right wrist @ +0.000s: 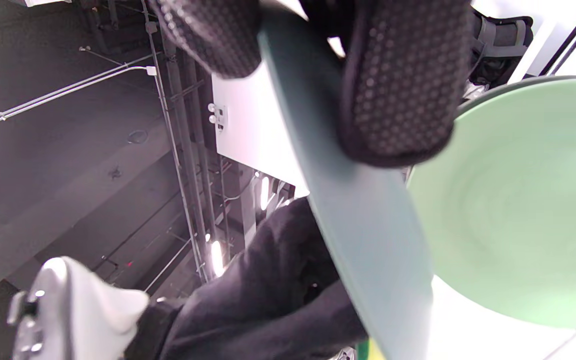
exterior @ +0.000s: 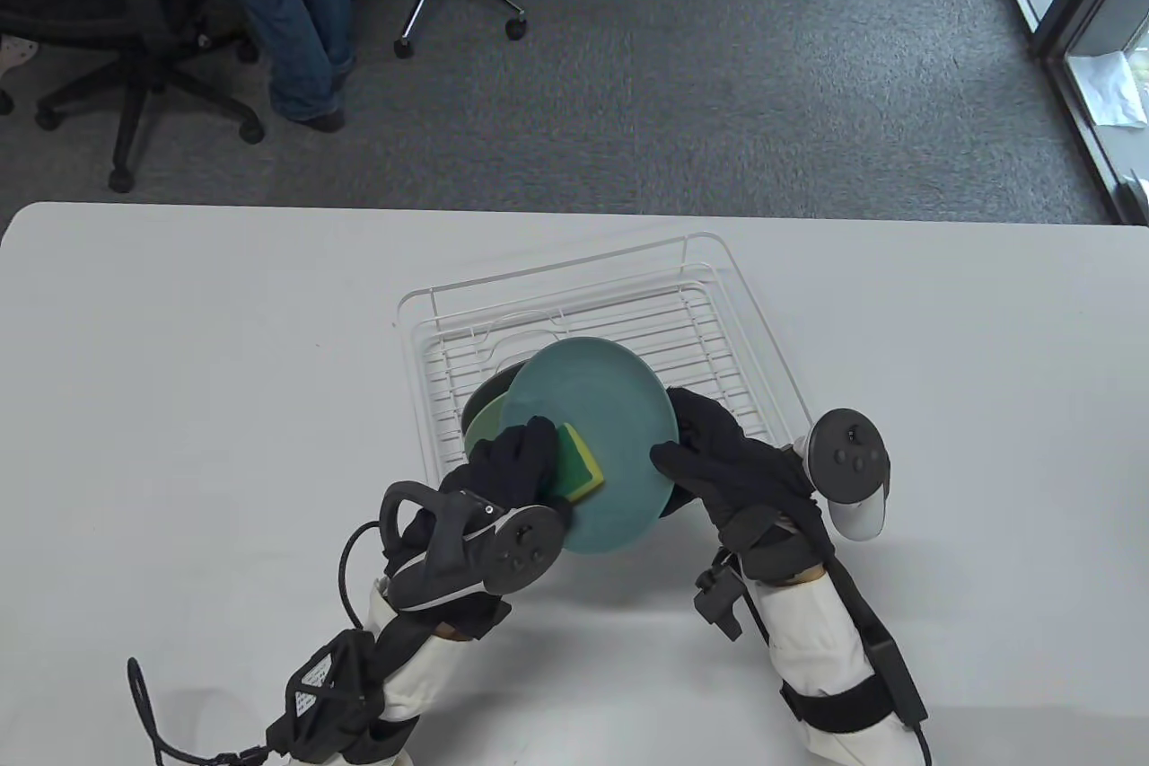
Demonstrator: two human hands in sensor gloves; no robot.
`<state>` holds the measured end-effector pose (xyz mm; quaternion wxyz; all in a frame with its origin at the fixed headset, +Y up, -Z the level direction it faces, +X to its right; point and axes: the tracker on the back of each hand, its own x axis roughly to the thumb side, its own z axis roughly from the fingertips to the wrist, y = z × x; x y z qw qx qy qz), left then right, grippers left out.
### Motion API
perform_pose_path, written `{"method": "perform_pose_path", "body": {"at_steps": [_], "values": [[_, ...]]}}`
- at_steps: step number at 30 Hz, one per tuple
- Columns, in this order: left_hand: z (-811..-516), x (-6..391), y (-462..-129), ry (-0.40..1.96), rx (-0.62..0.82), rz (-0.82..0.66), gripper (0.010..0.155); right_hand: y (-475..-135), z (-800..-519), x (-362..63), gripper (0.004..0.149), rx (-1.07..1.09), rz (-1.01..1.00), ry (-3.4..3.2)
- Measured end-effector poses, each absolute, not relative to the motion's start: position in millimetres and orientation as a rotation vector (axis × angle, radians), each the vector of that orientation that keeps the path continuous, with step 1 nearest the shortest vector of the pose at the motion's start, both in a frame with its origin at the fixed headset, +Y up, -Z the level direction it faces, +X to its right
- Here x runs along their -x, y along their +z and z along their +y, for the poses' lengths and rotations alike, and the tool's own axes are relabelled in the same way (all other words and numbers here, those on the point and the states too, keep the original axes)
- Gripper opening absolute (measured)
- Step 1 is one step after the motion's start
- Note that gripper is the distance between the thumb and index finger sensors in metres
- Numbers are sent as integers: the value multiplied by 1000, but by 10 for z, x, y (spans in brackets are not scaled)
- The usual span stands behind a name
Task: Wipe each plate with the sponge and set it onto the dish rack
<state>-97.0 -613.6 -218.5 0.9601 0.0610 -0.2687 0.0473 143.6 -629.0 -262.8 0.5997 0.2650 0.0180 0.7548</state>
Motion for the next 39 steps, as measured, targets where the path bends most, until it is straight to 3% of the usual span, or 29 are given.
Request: {"method": "perform_pose_path", "body": {"at_steps": [6, 12, 22, 27, 31, 36, 39], "values": [[-6120, 939, -2125, 243, -204, -600, 77, -2603, -6347, -1227, 68, -676, 112, 1763], [-6162, 1106, -2250, 143, -340, -441, 77, -2576, -6359, -1111, 69, -735, 182, 1765], [-6264, 1378, -2481, 51, -320, -273, 77, -2662, -6374, -1335, 69, -613, 127, 1712], [-6272, 1607, -2567, 337, -316, -259, 77, -2751, -6413, -1562, 68, -528, 74, 1639], [-6320, 1770, -2625, 706, -284, -271, 77, -2799, -6475, -1729, 67, -463, 46, 1483], [-6439, 1848, -2704, 1190, -148, -309, 77, -2812, -6526, -1761, 65, -418, 21, 1386], [-6487, 1828, -2733, 1304, -87, -345, 78, -2809, -6549, -1716, 65, -409, 29, 1387]]}}
